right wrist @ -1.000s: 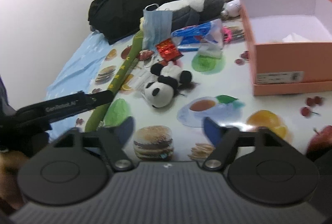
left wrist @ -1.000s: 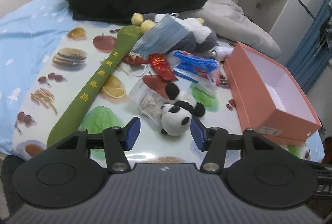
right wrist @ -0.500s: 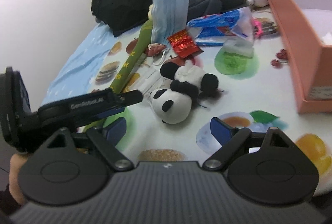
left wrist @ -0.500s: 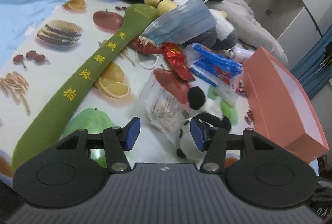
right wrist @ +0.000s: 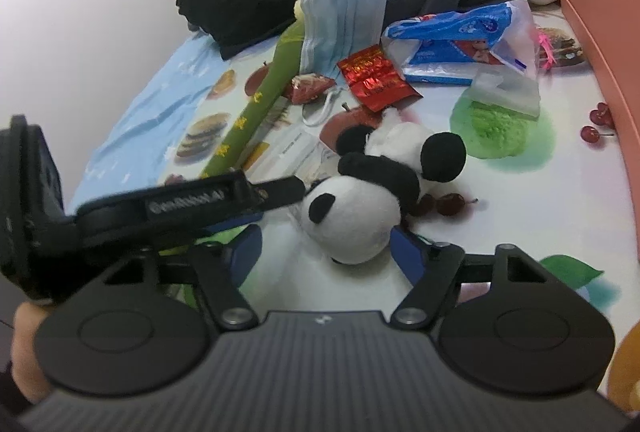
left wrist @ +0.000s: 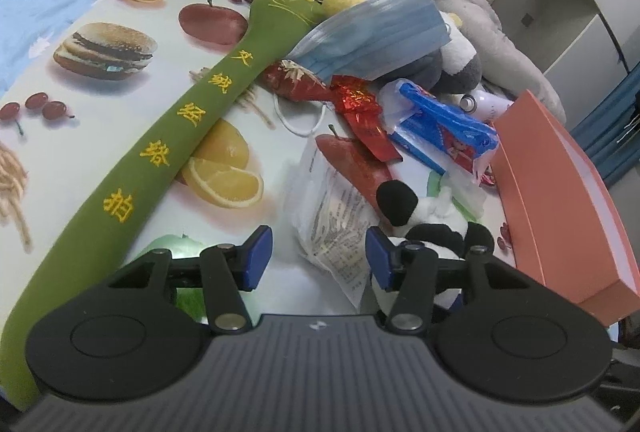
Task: Organize soft objects
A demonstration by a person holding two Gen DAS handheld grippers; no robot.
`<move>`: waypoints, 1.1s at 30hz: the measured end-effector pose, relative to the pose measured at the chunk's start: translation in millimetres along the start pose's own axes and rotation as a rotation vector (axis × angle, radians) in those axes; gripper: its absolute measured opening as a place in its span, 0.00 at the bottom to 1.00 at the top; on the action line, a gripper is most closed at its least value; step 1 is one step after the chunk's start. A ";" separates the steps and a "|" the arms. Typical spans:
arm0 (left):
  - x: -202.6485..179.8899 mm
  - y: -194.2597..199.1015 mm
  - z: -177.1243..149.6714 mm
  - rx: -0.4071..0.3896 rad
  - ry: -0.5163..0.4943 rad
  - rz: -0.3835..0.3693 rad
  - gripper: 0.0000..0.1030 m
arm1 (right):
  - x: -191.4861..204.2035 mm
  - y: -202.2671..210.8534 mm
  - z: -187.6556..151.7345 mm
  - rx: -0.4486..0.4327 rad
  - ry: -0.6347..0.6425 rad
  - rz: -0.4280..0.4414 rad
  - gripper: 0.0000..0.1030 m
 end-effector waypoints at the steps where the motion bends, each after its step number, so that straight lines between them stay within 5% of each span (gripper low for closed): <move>1: -0.1 -2.2 0.6 0.004 0.003 -0.003 0.48 | -0.4 -0.7 0.7 -0.002 0.001 -0.003 0.65; 4: 0.0 -6.9 3.2 0.002 0.007 -0.005 0.41 | -3.3 0.4 2.5 -0.009 -0.001 -0.011 0.49; 6: -0.1 -10.6 3.9 0.009 0.006 -0.001 0.35 | -7.8 1.8 3.7 -0.006 -0.008 -0.025 0.27; 10: -0.9 -13.5 3.5 0.012 -0.003 0.013 0.25 | -17.2 5.8 4.4 -0.002 -0.055 -0.011 0.26; 16: -3.9 -11.8 1.1 0.009 -0.021 0.022 0.19 | -18.4 9.7 3.5 -0.014 -0.096 -0.018 0.37; 18: -3.5 -10.8 0.6 0.009 -0.015 0.018 0.18 | -18.3 8.4 3.9 -0.015 -0.112 -0.013 0.59; 20: -2.7 -9.1 0.3 0.006 -0.013 0.019 0.17 | -17.3 7.2 5.4 -0.024 -0.118 -0.009 0.68; 27: 3.2 -1.6 -6.5 0.005 0.002 0.014 0.16 | -29.0 -4.3 18.8 -0.028 -0.275 0.005 0.68; 33: 4.8 7.4 -14.2 0.008 -0.009 0.020 0.16 | -23.8 -15.1 22.6 -0.015 -0.287 -0.001 0.68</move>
Point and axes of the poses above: each gripper's, at about its wrist camera, not at the fingertips, and y roughly against the way its jaws point, x to its left, z to its top, the point moved 5 cm from there along -y, roughly the way its jaws point, and after that the axes turned 2 degrees about -y, right-handed, at the moved point
